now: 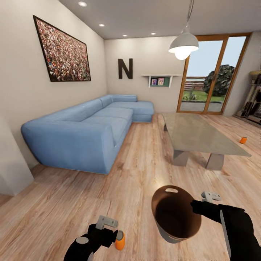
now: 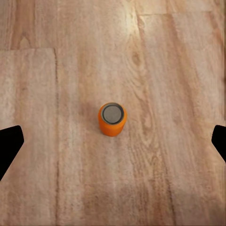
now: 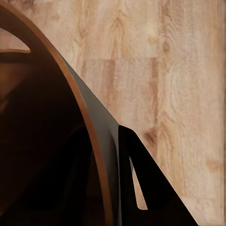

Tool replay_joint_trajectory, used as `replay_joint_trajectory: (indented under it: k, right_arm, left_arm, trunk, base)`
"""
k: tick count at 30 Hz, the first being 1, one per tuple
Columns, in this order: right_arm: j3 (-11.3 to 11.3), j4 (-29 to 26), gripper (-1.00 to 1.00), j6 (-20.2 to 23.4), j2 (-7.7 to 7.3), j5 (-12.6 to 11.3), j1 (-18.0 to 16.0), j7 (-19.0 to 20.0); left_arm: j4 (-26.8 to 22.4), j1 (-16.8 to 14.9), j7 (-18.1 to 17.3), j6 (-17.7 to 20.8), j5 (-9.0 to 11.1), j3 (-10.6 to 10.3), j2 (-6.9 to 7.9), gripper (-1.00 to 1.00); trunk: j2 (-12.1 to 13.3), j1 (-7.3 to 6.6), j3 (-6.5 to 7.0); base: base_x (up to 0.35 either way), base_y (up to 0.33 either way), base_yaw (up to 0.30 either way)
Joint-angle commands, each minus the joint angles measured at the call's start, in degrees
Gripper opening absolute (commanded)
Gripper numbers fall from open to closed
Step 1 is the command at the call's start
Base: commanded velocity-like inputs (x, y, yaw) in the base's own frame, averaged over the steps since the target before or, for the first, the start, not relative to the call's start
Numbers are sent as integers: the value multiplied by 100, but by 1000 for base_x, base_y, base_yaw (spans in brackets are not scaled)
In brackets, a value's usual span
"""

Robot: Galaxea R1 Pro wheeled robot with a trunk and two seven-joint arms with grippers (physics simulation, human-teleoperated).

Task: Put the three can of soda from the living room inside the tash can in the kitchen.

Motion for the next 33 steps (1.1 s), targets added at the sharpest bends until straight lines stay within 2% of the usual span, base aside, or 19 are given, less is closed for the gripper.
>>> replay_joint_trajectory:
  k: [1,8,33]
  right_arm:
    - [3,-2,-100,26,0,-146,-2,5]
    - [16,-2,-100,62,1,-146,-2,7]
    - [20,-2,-100,30,0,-137,-2,5]
  left_arm:
    - [0,1,0,0,1,0,0,100]
    - [0,-2,0,0,1,0,0,100]
    - [0,0,0,0,1,0,0,100]
  trunk:
    - [-1,-1,-6]
    - [-1,-1,-22]
    - [-1,-1,-219]
  base:
    - [0,0,-95]
    - [0,0,-17]
    - [0,0,87]
